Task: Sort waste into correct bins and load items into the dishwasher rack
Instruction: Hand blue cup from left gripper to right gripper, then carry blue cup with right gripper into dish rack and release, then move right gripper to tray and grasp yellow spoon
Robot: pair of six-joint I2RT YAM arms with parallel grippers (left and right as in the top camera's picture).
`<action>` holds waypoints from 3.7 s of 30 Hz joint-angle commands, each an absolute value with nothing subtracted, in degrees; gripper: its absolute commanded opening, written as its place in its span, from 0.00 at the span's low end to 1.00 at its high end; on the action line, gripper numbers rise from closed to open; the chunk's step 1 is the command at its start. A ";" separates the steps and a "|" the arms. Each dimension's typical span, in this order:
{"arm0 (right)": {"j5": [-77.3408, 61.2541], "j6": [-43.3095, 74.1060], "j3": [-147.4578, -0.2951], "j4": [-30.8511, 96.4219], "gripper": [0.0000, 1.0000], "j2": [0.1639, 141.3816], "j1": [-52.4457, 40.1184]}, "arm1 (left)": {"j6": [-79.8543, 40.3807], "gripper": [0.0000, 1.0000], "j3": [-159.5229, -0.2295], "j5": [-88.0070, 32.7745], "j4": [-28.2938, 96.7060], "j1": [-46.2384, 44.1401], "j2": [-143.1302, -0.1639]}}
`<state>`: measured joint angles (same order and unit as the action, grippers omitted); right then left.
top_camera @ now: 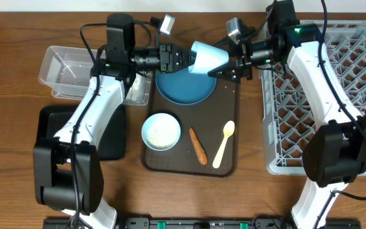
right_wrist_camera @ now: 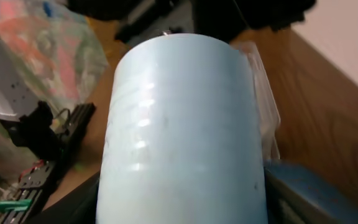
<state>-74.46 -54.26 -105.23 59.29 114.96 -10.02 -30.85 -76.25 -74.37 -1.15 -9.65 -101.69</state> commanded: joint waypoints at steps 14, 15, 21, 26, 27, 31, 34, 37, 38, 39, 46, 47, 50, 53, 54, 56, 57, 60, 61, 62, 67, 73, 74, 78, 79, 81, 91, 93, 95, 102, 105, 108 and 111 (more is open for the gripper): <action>-33.26 -18.70 -106.13 59.68 0.34 110.63 -3.40 | -10.55 0.43 -76.73 -41.06 31.29 -5.04 -99.13; -30.85 -17.34 -106.13 59.77 0.34 109.62 -2.52 | -9.39 0.43 -76.73 -39.00 33.08 -4.34 -98.15; -14.00 -5.91 -106.13 61.67 0.37 103.37 4.29 | -6.17 0.48 -76.73 -24.82 40.25 -1.52 -91.70; -5.78 2.55 -106.13 65.73 0.33 102.45 11.27 | -6.20 0.49 -76.73 -19.88 41.12 -1.19 -88.90; -4.36 3.95 -106.13 66.67 0.31 102.63 12.69 | -6.20 0.49 -76.73 -19.86 41.06 -1.19 -88.79; 0.27 6.90 -106.10 70.00 0.31 102.67 17.54 | -6.20 0.49 -76.73 -19.81 41.10 -1.19 -88.86; 1.74 7.07 -106.06 73.23 0.32 102.67 20.73 | -6.20 0.50 -76.73 -19.81 41.10 -1.19 -88.86; 2.15 7.29 -105.82 75.75 0.33 102.89 23.59 | -6.22 0.50 -76.73 -19.81 41.10 -1.19 -88.86; 2.15 7.29 -105.67 76.09 0.33 103.02 24.38 | -6.22 0.50 -76.73 -19.81 41.10 -1.19 -88.86; 2.15 7.29 -105.49 76.34 0.33 103.24 25.17 | -6.20 0.50 -76.73 -19.81 41.10 -1.19 -88.86; 2.15 7.25 -100.77 76.23 0.34 104.84 29.50 | -6.22 0.50 -76.73 -19.84 41.10 -1.19 -88.86; 2.15 7.27 -99.42 75.24 0.34 104.90 29.95 | -6.22 0.50 -76.73 -19.84 41.12 -1.19 -88.86; 2.15 7.27 -95.83 71.92 0.34 104.90 30.98 | -6.20 0.50 -76.73 -19.84 41.10 -1.19 -88.86; 1.45 7.25 -92.77 68.29 0.34 104.92 31.77 | -6.20 0.50 -76.73 -19.84 41.10 -1.19 -88.86; 1.41 7.27 -92.03 67.59 0.34 104.92 31.92 | -6.20 0.50 -76.73 -19.84 41.10 -1.19 -88.86; 1.32 7.27 -90.89 66.92 0.36 104.92 31.97 | -6.20 0.50 -76.73 -19.84 41.12 -1.19 -88.86; 1.23 7.27 -90.26 66.59 0.37 104.92 31.97 | -6.20 0.50 -76.73 -19.84 41.12 -1.19 -88.86; 1.26 7.27 -88.47 65.82 0.40 104.92 31.97 | -6.20 0.50 -76.73 -19.84 41.10 -1.19 -88.86; 1.26 7.27 -87.77 65.45 0.43 104.92 31.97 | -6.22 0.50 -76.73 -19.84 41.10 -1.19 -88.86; 1.26 7.27 -87.13 65.04 0.47 104.92 31.97 | -6.20 0.50 -76.73 -19.84 41.10 -1.19 -88.86; -0.08 7.25 -85.76 62.46 0.83 104.92 31.97 | -6.20 0.50 -76.73 -19.84 41.10 -1.19 -88.86; -6.85 7.27 -87.59 60.88 0.97 104.88 31.97 | -6.22 0.50 -76.73 -19.84 41.12 -1.19 -88.86; -8.01 7.25 -87.92 60.88 0.97 104.86 31.97 | -6.22 0.50 -76.73 -19.84 41.15 -1.19 -88.86; -10.61 7.27 -88.86 61.08 0.98 104.79 31.97 | -6.22 0.50 -76.73 -19.84 41.15 -1.19 -88.86; -10.83 7.25 -89.10 61.30 0.97 104.71 31.97 | -6.20 0.50 -76.73 -19.84 41.15 -1.19 -88.86; -10.83 7.27 -89.47 61.71 0.96 104.36 31.97 | -6.22 0.50 -76.73 -19.84 41.15 -1.19 -88.86; -13.65 7.11 -92.16 64.23 0.94 97.60 30.76 | -6.22 0.51 -76.73 -19.84 41.15 -1.19 -88.86; -17.37 5.32 -92.16 63.61 0.93 96.20 29.61 | -6.22 0.51 -76.73 -19.84 41.15 -1.19 -88.86; -20.67 4.12 -92.16 63.70 0.93 95.11 27.66 | -6.22 0.55 -76.73 -19.84 41.15 -1.19 -88.86; -21.19 3.57 -92.05 63.75 0.93 95.22 12.73 | -6.20 0.61 -76.73 -19.81 42.44 -1.19 -88.86; -16.58 3.62 -92.03 63.72 0.93 95.96 4.71 | -6.20 0.64 -76.73 -19.49 43.53 -1.19 -88.86; -12.62 3.88 -91.98 64.23 0.95 97.21 -3.05 | -6.22 0.65 -76.73 -15.92 44.84 -1.19 -88.86; -12.01 4.71 -91.96 64.45 0.95 98.85 -9.37 | -6.22 0.65 -76.73 -12.78 46.28 -1.19 -88.86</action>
